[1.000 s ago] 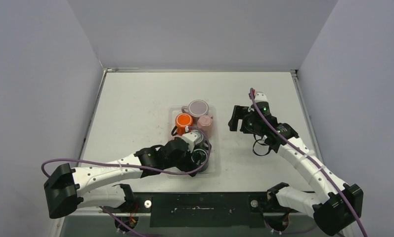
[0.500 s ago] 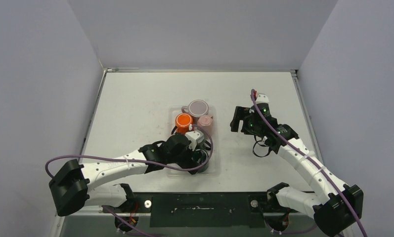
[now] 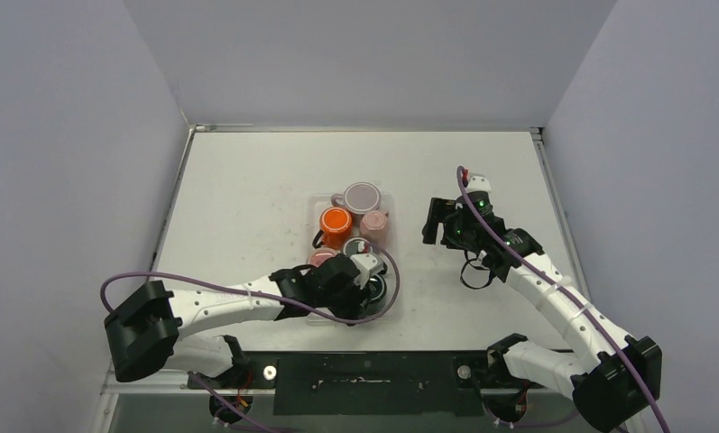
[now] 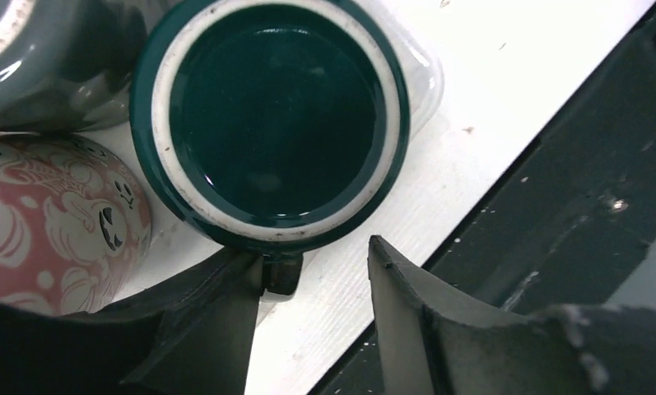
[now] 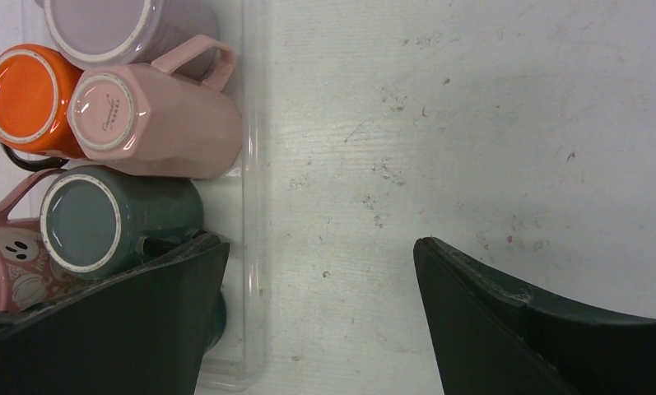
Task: Turn the mug right side up
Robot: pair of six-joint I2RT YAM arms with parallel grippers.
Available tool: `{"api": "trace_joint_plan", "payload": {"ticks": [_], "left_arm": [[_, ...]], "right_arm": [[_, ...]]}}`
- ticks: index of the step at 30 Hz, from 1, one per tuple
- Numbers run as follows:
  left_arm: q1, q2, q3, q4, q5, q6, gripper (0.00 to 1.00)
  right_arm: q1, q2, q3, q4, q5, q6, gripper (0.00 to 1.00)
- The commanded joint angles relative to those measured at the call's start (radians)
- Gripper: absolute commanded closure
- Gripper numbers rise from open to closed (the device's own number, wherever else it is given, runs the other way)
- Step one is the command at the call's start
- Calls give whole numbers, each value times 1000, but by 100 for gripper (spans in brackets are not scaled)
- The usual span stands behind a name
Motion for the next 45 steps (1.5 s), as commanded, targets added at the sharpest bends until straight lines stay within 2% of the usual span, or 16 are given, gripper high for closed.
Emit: {"api": "trace_joint_plan", "payload": {"ticks": [1, 10, 13, 15, 18, 25, 31, 36, 38, 43, 45], "left_arm": [[-14, 35, 37, 19, -74, 3, 57], [-16, 33, 51, 29, -131, -7, 74], [-16, 26, 51, 27, -118, 1, 87], [-16, 23, 54, 26, -103, 25, 100], [-16, 5, 59, 50, -39, 79, 100], [-15, -51, 102, 78, 44, 99, 100], [6, -142, 218, 4, 7, 155, 100], [175, -172, 321, 7, 143, 122, 100], [221, -168, 354, 31, 155, 92, 100], [347, -134, 434, 134, 189, -71, 100], [403, -128, 456, 206, 212, -155, 100]], "right_arm": [[5, -8, -7, 7, 39, 3, 13], [3, -5, -4, 0, 86, 9, 15], [4, -2, 1, 0, 94, 9, 15], [4, -3, 1, 1, 101, 10, 15], [4, -6, 1, -1, 115, 16, 15], [3, -58, -5, 2, 158, 45, 13], [-3, -128, 38, -4, 168, 72, 11], [-15, -157, 139, 14, 164, 104, 8], [-17, -158, 189, 24, 155, 124, 7], [-18, -184, 251, 139, 72, 152, 0], [-19, -192, 245, 214, -12, 150, 9]]}}
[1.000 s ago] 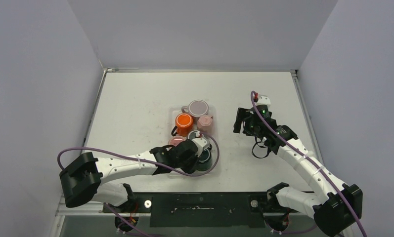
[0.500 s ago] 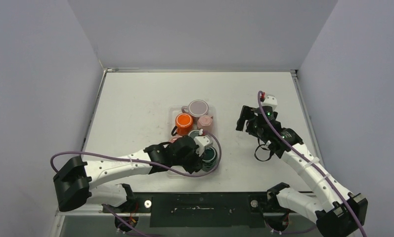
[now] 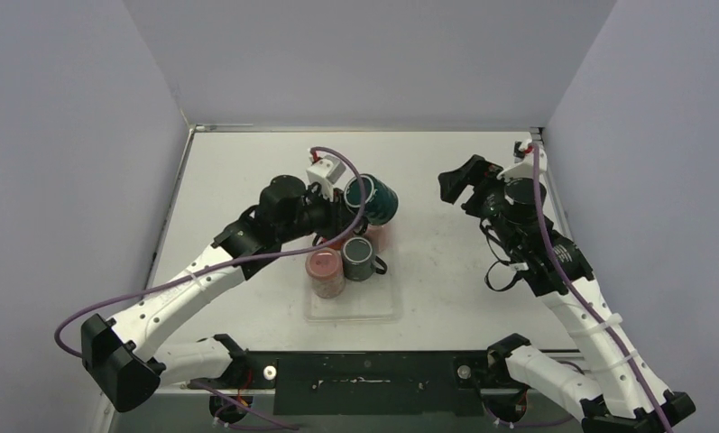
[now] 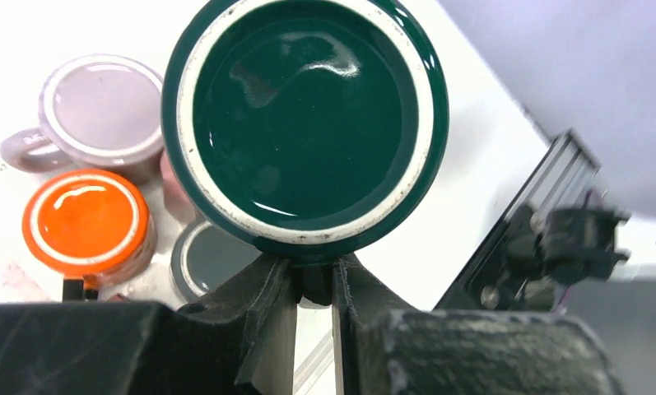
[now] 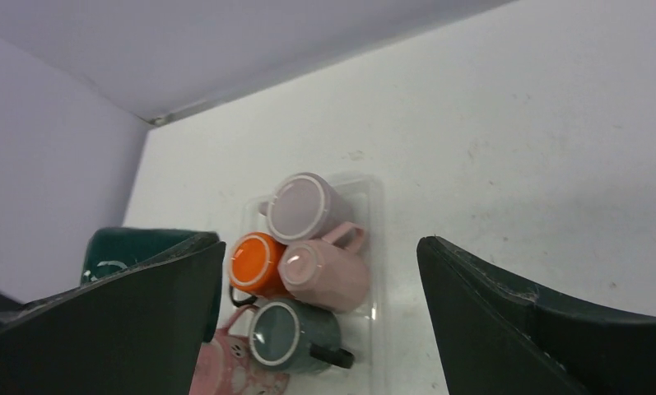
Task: Turn the mug right side up
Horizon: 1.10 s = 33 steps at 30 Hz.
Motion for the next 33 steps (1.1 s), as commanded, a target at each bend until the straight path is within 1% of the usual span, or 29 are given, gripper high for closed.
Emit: {"api": "trace_joint_plan", "payload": {"ticks": [1, 3, 5, 8, 10, 12, 13, 16, 22, 24, 27, 30, 33], "left_arm": [[111, 4, 103, 280, 94, -215, 100], [155, 10, 111, 389, 127, -309, 100], [178, 19, 122, 475, 142, -384, 100], [184, 33, 149, 550, 167, -450, 100], [186, 38, 164, 580, 176, -492, 100], [186, 39, 174, 612, 181, -540, 100], [186, 39, 178, 628, 182, -568, 100], [189, 45, 179, 675, 196, -642, 100], [198, 53, 180, 740, 244, -710, 100], [200, 53, 177, 760, 257, -722, 100], [202, 54, 180, 787, 278, -741, 100], [204, 57, 185, 820, 307, -767, 100], [204, 57, 192, 828, 335, -773, 100]], "right_arm": [[-3, -33, 23, 193, -176, 22, 10], [-3, -31, -11, 269, -291, 14, 10], [-3, -27, -60, 369, -398, 42, 10], [10, -19, -154, 579, -522, 146, 10], [29, -5, -210, 737, -564, 228, 10], [63, 21, -241, 855, -573, 279, 10], [95, 39, -236, 881, -569, 282, 10], [164, 89, -195, 888, -553, 252, 10], [195, 133, -178, 1063, -590, 348, 10], [195, 140, -181, 1099, -584, 382, 7], [196, 140, -182, 1106, -541, 426, 0], [193, 151, -177, 1106, -516, 455, 12], [193, 171, -167, 1135, -506, 495, 26]]}}
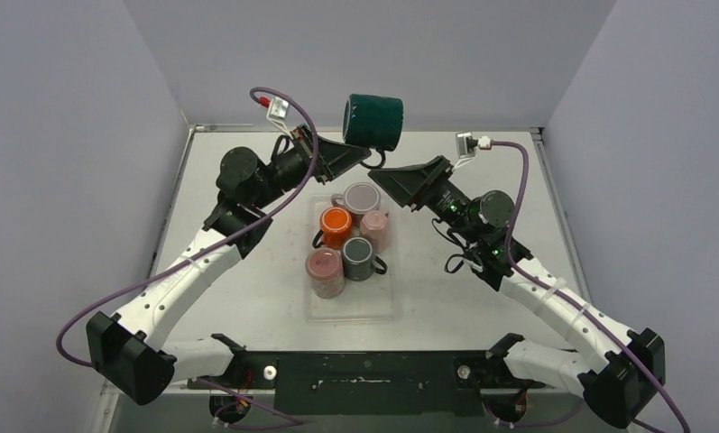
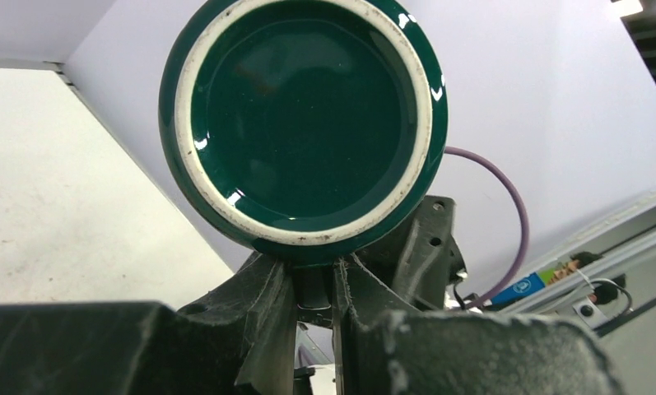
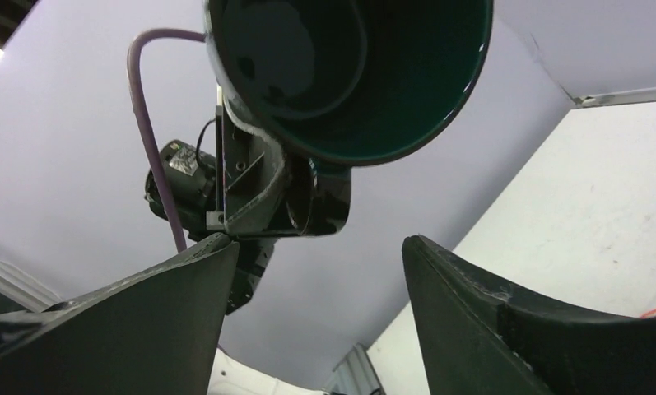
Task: Turn the mug right side up
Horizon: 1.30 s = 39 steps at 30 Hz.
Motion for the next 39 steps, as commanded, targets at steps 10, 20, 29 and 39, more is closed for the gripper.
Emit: {"api": "trace_joint_plan", "payload": {"ticks": [10, 20, 29, 39], "left_arm": [[4, -24, 66, 224, 97, -37, 100], [4, -34, 52, 253, 110, -43, 100], [4, -46, 25, 283, 99, -40, 89], [4, -83, -41, 299, 25, -3, 32]], "right_arm": [[0, 78, 81, 193, 24, 138, 62], [-13, 103, 106, 208, 22, 147, 78], [-15, 95, 124, 203, 27, 25, 95], [-14, 22, 157, 134, 130, -247, 95]]}}
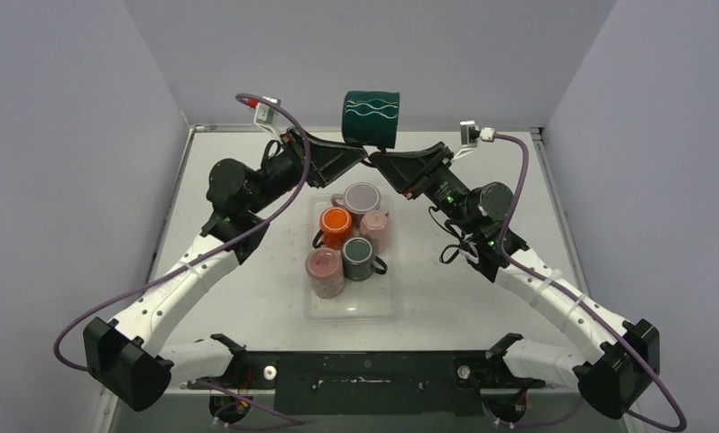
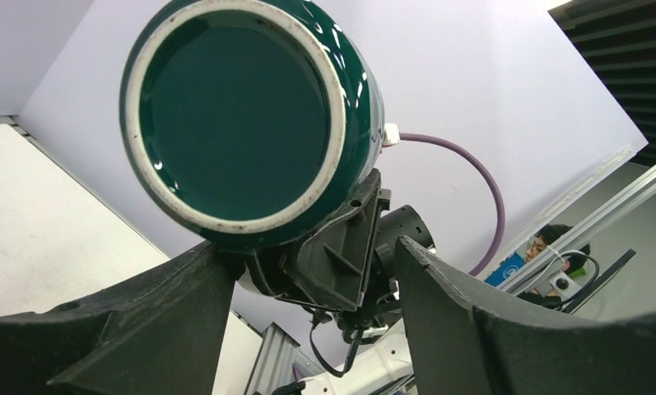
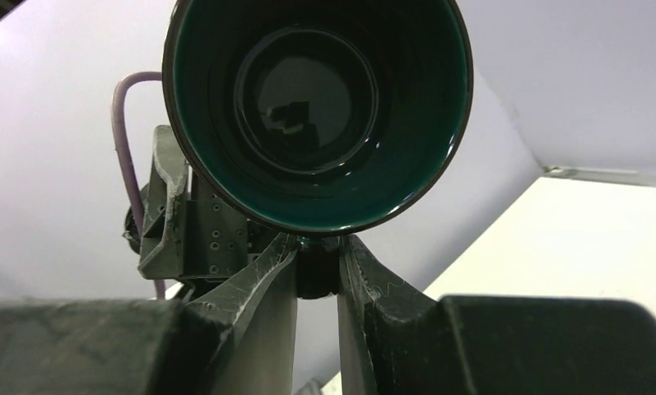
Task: Turn the mug right side up
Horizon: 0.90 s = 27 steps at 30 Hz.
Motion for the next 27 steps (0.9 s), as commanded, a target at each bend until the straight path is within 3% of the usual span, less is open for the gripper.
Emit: {"api": "trace_joint_plan", "payload": {"ticks": [1, 13, 20, 24, 25, 27], "left_arm": [[1, -49, 6, 111, -27, 36, 31], [38, -47, -61, 10, -105, 98, 20], [69, -89, -64, -250, -221, 252, 15], [73, -116, -52, -427, -314, 350, 8], [75, -121, -48, -464, -332, 373, 1], [77, -128, -38, -554, -358, 417, 4]], "right_arm": [[-13, -58, 79, 30, 113, -173, 95], [-12, -114, 129, -213, 293, -372, 95], [-45, -123, 177, -521, 571, -488, 95], [-127, -110, 172, -676, 675, -491, 95], [-150, -106, 163, -708, 693, -489, 95], [-195, -98, 135, -748, 723, -496, 95]]}}
